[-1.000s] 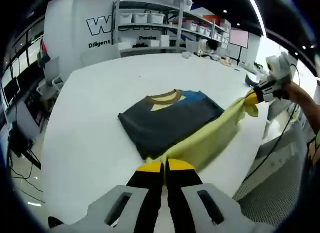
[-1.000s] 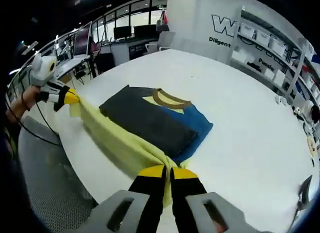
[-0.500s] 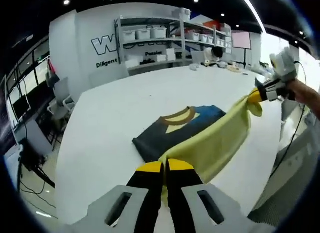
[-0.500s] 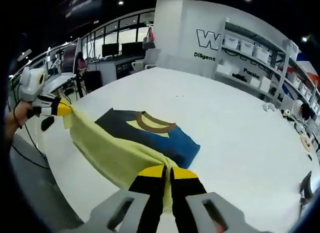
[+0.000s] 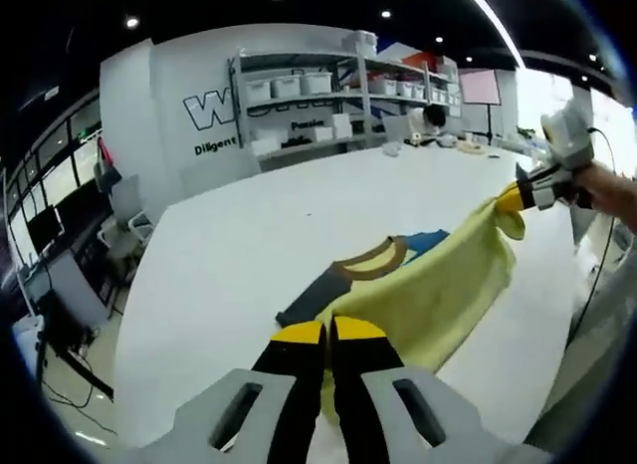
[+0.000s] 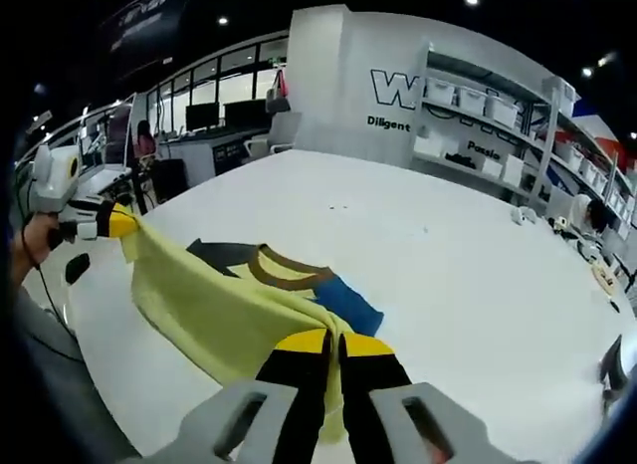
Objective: Fold the garment on the visible template until the final outline fits inside the template.
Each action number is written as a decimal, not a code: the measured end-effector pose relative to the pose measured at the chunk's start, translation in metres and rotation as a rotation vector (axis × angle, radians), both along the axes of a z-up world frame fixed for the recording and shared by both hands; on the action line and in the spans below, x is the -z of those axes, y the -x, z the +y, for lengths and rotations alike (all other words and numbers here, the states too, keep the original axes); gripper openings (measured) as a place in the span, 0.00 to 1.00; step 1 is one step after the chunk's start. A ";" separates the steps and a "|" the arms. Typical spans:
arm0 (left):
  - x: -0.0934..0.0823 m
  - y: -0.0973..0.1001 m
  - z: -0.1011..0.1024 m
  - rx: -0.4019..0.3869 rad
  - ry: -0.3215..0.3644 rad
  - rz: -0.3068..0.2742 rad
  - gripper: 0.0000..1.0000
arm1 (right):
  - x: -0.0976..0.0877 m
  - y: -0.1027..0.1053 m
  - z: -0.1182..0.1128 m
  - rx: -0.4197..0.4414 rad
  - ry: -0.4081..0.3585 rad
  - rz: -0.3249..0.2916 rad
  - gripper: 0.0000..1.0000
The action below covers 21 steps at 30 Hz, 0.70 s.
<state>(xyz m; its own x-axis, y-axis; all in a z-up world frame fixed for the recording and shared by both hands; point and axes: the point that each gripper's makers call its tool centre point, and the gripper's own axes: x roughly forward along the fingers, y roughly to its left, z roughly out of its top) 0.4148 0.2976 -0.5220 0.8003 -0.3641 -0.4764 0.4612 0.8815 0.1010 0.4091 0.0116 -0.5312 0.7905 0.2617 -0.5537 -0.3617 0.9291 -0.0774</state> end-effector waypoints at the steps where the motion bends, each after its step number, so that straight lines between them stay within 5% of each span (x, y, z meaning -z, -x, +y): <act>1: 0.000 -0.001 0.000 -0.002 0.002 0.000 0.00 | 0.000 -0.001 0.000 0.001 -0.002 0.000 0.00; 9: 0.012 -0.028 -0.002 -0.009 -0.027 0.000 0.00 | 0.015 -0.025 0.001 0.025 0.021 -0.012 0.00; 21: 0.058 -0.057 0.000 0.004 -0.087 0.113 0.00 | 0.052 -0.056 0.003 -0.008 0.100 0.064 0.00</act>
<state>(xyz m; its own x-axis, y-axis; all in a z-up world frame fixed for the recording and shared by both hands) 0.4717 0.2973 -0.5803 0.7385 -0.3209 -0.5930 0.4777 0.8697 0.1243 0.4648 0.0144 -0.5834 0.7509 0.2091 -0.6264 -0.3763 0.9150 -0.1457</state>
